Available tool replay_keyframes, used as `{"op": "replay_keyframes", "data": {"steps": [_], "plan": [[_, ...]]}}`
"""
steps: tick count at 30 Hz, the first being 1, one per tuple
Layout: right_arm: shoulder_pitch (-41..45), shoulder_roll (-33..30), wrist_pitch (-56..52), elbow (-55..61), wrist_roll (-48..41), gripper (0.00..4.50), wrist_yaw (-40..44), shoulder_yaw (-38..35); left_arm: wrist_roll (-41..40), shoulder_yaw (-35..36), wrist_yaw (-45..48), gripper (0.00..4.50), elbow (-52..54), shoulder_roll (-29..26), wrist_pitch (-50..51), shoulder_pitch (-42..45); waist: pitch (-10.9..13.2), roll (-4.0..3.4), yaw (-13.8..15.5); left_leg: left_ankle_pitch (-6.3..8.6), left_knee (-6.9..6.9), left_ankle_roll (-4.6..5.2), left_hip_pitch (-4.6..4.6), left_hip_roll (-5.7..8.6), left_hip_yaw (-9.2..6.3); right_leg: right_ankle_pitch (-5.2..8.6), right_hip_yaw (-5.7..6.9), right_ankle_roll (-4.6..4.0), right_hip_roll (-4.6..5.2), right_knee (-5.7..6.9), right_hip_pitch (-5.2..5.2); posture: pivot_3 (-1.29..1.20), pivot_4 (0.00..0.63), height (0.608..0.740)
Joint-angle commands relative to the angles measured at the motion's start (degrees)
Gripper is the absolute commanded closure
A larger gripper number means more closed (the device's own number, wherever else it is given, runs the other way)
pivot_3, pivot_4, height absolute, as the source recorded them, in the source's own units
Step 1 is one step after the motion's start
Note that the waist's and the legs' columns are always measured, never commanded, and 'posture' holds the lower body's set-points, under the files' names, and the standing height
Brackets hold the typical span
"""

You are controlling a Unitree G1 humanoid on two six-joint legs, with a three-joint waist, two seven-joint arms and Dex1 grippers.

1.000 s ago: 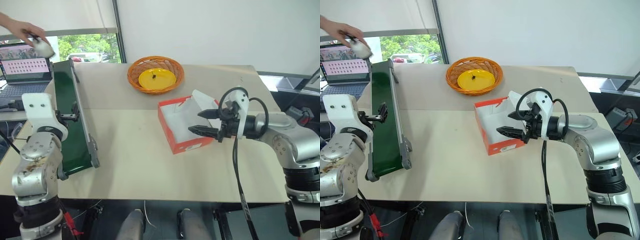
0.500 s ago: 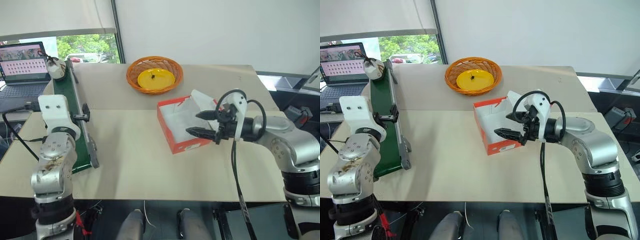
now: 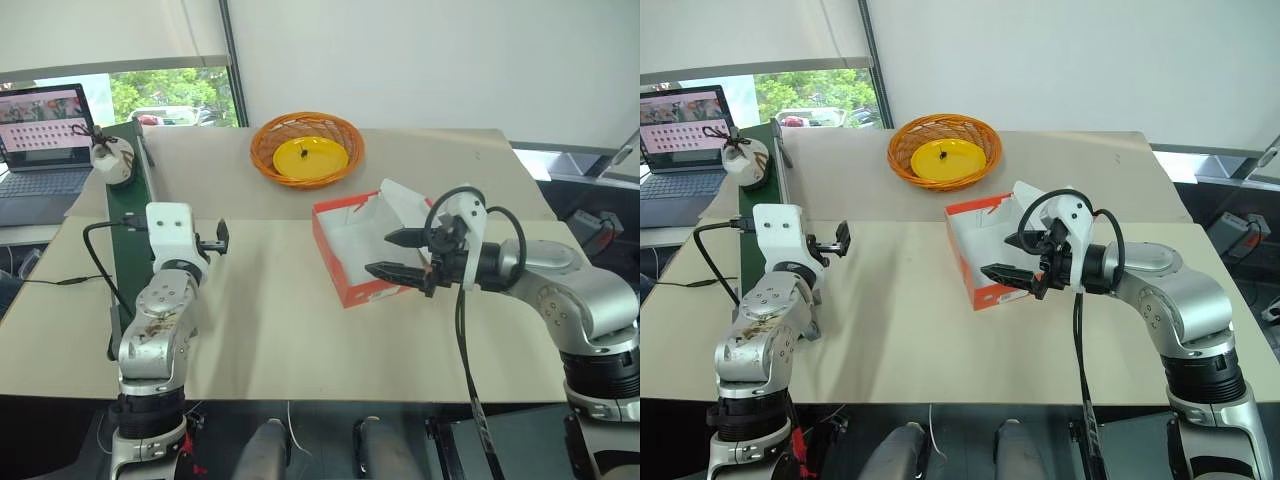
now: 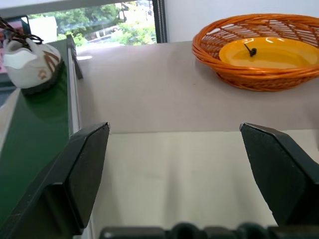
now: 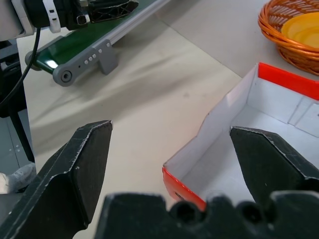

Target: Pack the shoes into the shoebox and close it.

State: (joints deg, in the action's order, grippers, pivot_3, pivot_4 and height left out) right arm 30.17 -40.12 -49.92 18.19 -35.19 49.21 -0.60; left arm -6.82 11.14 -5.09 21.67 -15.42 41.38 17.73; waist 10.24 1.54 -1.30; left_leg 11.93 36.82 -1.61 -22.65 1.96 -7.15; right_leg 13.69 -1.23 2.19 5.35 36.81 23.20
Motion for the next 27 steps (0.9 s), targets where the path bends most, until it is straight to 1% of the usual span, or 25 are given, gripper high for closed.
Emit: {"op": "replay_keyframes", "data": {"steps": [1, 7, 11, 15, 22, 27], "plan": [[1.55, 0.63, 1.1, 1.62, -1.51, 0.05, 1.39, 0.1, 2.34, 5.34, -3.13, 0.0, 0.42, -0.87, -1.55, 0.12, 0.0, 0.0, 0.09, 0.0, 0.0, 0.0, 0.0, -0.01, 0.0, 0.0, 0.0, 0.0, -0.02, 0.01, 0.0, 0.0, 0.15, 0.74], [3.06, 3.32, 1.07, 1.83, -1.73, 0.05, 1.83, 1.83, -0.35, 13.29, -6.42, 0.0, -4.0, 1.78, -1.92, 2.98, 0.0, 0.01, 0.48, 0.0, 0.03, -0.01, 0.05, 0.0, -0.01, 0.0, 0.01, 0.01, -0.01, 0.01, -0.05, 0.0, 0.15, 0.74], [3.45, 4.73, 0.68, 2.57, -1.93, 0.05, 2.38, 3.62, 0.62, 13.95, -6.5, 0.0, -5.83, 1.15, -3.58, 2.69, 0.0, 0.01, 0.49, 0.0, 0.02, -0.01, 0.02, 0.01, -0.01, -0.01, 0.02, 0.01, 0.01, -0.02, -0.04, 0.0, 0.15, 0.74], [3.79, 4.68, 1.22, 1.9, -1.46, 0.05, 2.61, 4.09, 0.43, 16.87, -8.56, 0.0, -10.3, 0.89, -5.6, 3.64, 0.0, 0.01, 0.51, 0.0, 0.02, -0.02, 0.02, 0.02, -0.01, -0.01, 0.02, 0.0, 0.02, -0.01, -0.04, 0.0, 0.15, 0.74], [3.61, 3.8, 1.61, 1.39, -0.92, 0.05, 2.84, 3.73, 0.18, 17.36, -7.46, 0.0, -16.58, -2.08, -8.36, 4.83, -0.01, 0.01, 0.5, 0.0, 0.02, -0.02, 0.03, 0.02, -0.01, -0.01, 0.02, 0.0, 0.01, -0.01, -0.03, 0.0, 0.15, 0.74], [3.16, 3.59, 1.26, 1.43, -1.23, 0.05, 2.14, 2.72, 0.03, 17.28, -6.56, 0.0, -19.69, -3.93, -7.83, 5.17, 0.0, 0.01, 0.45, 0.0, 0.02, -0.02, 0.03, 0.01, -0.01, -0.01, 0.02, 0.0, 0.01, 0.0, -0.02, 0.0, 0.15, 0.74]]}}
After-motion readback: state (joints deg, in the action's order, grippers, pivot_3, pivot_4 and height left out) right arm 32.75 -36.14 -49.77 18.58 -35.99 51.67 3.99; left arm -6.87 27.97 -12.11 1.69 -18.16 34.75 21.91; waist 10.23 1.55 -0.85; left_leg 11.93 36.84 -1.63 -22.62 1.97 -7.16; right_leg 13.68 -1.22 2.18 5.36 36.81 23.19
